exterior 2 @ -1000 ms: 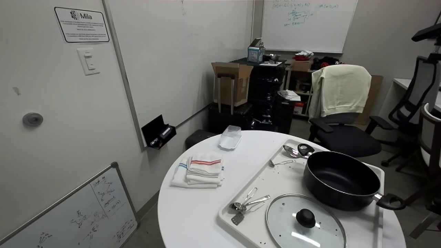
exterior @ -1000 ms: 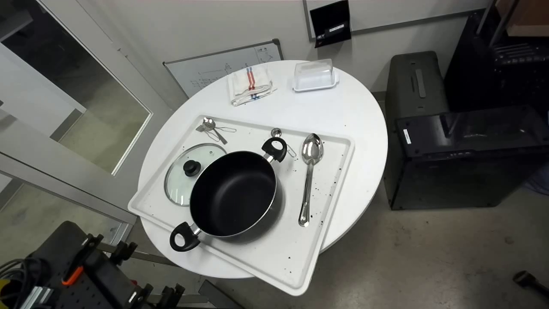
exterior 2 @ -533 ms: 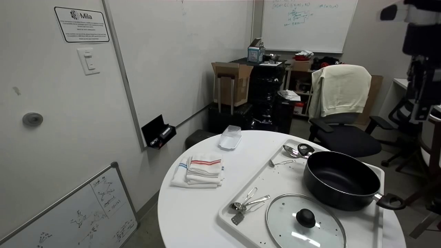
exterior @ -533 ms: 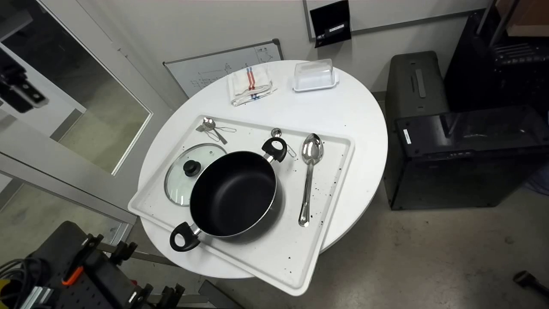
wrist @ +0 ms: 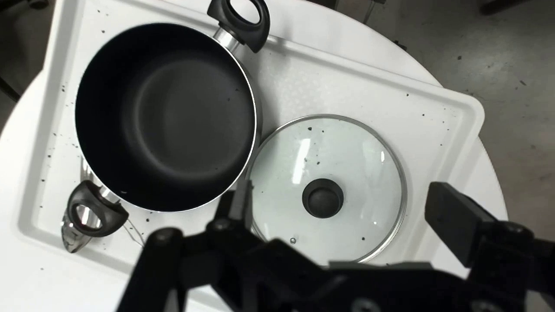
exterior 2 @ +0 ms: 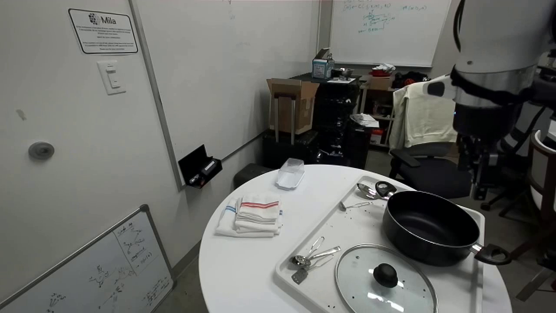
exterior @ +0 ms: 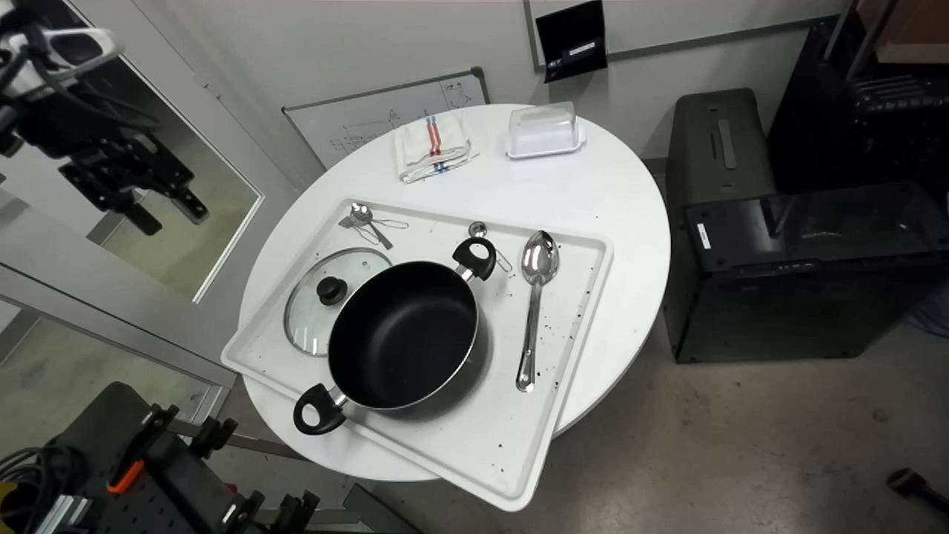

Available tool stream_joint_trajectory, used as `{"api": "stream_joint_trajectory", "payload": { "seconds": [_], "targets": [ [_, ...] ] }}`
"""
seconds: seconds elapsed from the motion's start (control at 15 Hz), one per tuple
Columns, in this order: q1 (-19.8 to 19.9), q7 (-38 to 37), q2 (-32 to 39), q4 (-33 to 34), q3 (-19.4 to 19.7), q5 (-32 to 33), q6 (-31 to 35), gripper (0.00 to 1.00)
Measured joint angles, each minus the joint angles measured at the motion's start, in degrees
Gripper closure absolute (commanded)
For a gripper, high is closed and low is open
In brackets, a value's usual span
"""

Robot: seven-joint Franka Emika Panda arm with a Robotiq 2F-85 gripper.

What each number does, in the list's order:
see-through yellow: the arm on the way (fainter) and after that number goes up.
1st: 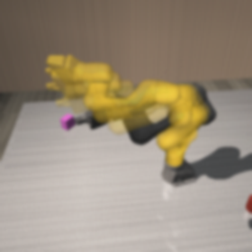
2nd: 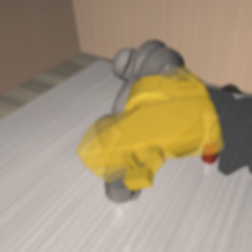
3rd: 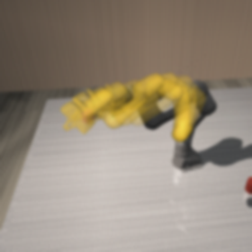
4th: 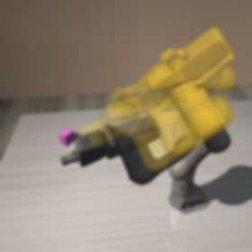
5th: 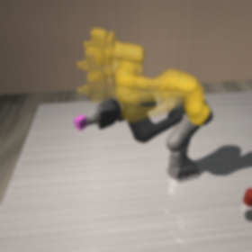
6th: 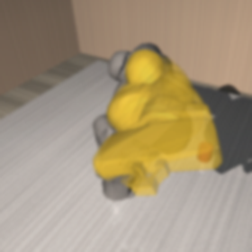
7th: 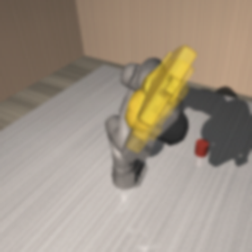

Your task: Place the lid on the pot

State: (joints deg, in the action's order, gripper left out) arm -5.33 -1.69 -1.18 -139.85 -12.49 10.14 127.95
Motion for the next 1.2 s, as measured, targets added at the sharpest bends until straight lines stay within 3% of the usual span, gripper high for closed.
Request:
{"api": "stream_joint_trajectory", "payload": {
  "seconds": [0.73, 1.2],
  "targets": [
    [-0.66, 8.58, 17.54, 1.42, 2.61, 3.89, 15.45, 0.00],
    [-3.38, 9.20, 27.68, 6.38, 4.77, 8.15, 20.25, 0.00]
  ]
}}
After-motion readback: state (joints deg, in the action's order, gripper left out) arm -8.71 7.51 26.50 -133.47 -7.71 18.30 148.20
